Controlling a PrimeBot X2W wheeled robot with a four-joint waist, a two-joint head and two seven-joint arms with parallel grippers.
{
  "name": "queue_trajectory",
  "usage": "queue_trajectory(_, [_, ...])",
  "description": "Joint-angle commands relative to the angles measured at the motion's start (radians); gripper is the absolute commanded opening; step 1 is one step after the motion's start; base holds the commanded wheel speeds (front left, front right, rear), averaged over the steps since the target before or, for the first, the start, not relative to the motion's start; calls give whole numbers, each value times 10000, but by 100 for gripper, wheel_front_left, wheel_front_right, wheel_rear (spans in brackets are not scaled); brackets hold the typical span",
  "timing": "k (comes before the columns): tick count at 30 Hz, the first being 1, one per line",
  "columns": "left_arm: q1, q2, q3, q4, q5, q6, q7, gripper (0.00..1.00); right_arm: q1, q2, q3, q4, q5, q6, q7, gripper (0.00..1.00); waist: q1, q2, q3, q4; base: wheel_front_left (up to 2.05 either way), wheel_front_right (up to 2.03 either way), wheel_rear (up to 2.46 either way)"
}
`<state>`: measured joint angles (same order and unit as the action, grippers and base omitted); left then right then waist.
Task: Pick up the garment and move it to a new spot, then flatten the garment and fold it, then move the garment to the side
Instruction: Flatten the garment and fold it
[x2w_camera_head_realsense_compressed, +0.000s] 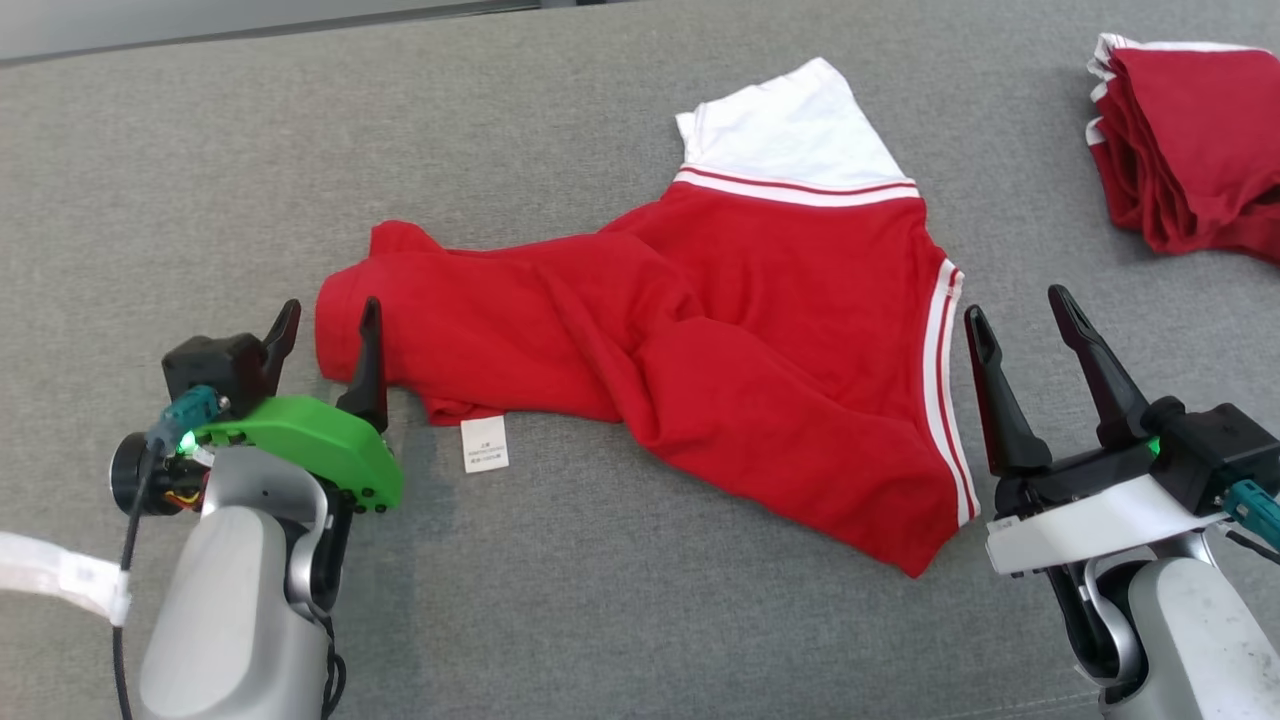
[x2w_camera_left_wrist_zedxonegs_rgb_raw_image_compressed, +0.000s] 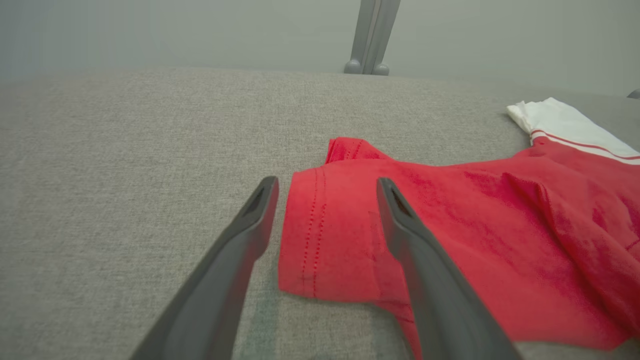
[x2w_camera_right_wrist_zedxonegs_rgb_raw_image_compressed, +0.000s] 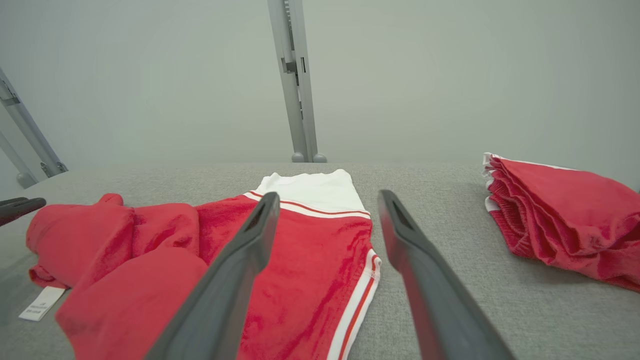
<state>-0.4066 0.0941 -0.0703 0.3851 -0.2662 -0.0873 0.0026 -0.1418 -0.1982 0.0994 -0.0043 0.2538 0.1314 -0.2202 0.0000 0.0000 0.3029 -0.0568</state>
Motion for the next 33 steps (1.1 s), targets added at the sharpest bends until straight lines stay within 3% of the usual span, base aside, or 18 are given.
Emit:
queue_trajectory(1, [-304,110,90,232,-232,-48,224,100,-143,16,8,61,108,-16,-70,100,0,0,216,-223,0,0,0])
queue_trajectory(5, [-569,177,234,638,-625,-138,543,100,-205,28,-22,168,154,-16,-141,100,0,0,312,-311,0,0,0])
queue_trajectory(6, [-595,228,243,677,-658,-152,571,76,-216,34,-32,189,166,-16,-167,100,0,0,325,-314,0,0,0])
queue_trajectory(7, [-588,222,253,764,-799,-182,681,0,-226,40,-44,209,180,-16,-187,100,0,0,330,-314,0,0,0])
queue_trajectory(18, [-135,554,-254,119,-391,-271,-254,0,-174,-21,-109,297,272,-16,-256,100,0,0,151,-118,0,0,0])
queue_trajectory(27, [2491,421,-812,-1888,-546,-265,67,0,222,22,-455,153,343,-14,-123,100,0,0,-60,341,0,0,0])
queue_trajectory(33, [3668,575,-969,-2486,-576,-136,381,0,438,38,-596,-19,268,-16,47,100,0,0,-224,612,0,0,0])
